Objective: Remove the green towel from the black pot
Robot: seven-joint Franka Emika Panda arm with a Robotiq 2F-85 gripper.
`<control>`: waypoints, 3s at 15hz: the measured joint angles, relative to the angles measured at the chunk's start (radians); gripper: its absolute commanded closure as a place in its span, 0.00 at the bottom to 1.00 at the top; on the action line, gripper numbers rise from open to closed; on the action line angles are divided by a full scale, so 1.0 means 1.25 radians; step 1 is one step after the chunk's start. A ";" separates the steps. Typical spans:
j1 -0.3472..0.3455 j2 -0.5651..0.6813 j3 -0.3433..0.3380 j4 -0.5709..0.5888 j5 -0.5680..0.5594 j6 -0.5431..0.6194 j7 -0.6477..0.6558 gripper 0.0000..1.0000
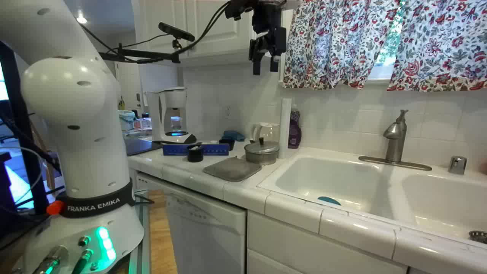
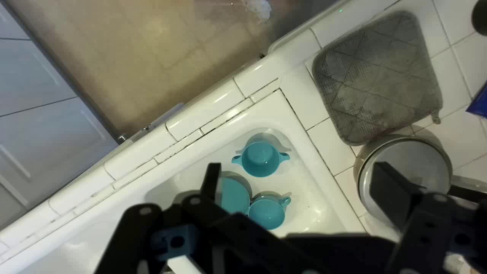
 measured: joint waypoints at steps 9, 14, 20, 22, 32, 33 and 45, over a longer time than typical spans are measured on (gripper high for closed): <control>0.000 0.000 0.000 0.000 0.000 0.000 0.000 0.00; 0.015 -0.001 0.010 -0.026 0.000 0.000 -0.001 0.00; 0.098 -0.041 0.062 -0.195 0.004 0.026 -0.029 0.00; 0.137 -0.071 0.070 -0.259 0.008 0.063 -0.060 0.00; 0.318 -0.152 0.140 -0.442 0.035 0.367 -0.121 0.00; 0.326 -0.146 0.148 -0.442 0.037 0.396 -0.120 0.00; 0.403 -0.077 0.188 -0.441 0.141 0.452 -0.110 0.00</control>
